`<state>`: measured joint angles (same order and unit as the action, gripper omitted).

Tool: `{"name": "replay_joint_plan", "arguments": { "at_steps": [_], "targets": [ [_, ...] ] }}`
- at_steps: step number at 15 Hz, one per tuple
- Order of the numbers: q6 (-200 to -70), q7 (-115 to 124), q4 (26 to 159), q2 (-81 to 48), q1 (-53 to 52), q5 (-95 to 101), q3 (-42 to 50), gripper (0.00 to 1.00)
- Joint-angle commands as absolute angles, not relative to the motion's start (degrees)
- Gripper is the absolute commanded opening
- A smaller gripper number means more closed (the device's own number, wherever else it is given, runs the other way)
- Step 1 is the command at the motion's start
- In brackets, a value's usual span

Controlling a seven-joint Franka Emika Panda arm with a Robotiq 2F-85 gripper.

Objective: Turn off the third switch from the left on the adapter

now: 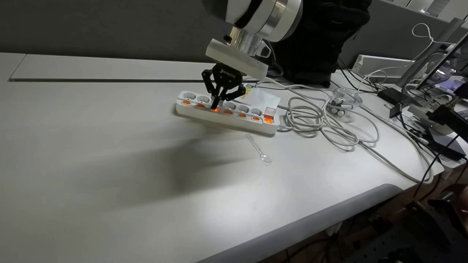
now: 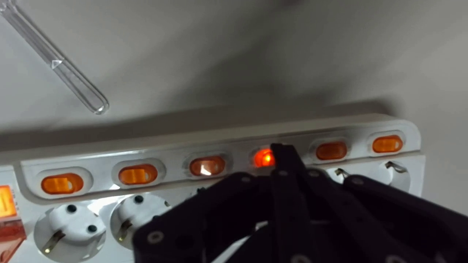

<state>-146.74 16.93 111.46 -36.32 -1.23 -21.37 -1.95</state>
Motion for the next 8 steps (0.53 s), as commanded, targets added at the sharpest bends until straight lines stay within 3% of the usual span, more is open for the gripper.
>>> {"name": "replay_joint_plan", "arguments": {
  "at_steps": [1, 8],
  "targets": [
    [-149.0, 12.5, 110.9, -40.4, 2.5, -24.8, -4.4, 0.00],
    [-145.2, 19.4, 109.8, -40.5, -1.9, -20.6, -0.6, 0.00]
  ]
}}
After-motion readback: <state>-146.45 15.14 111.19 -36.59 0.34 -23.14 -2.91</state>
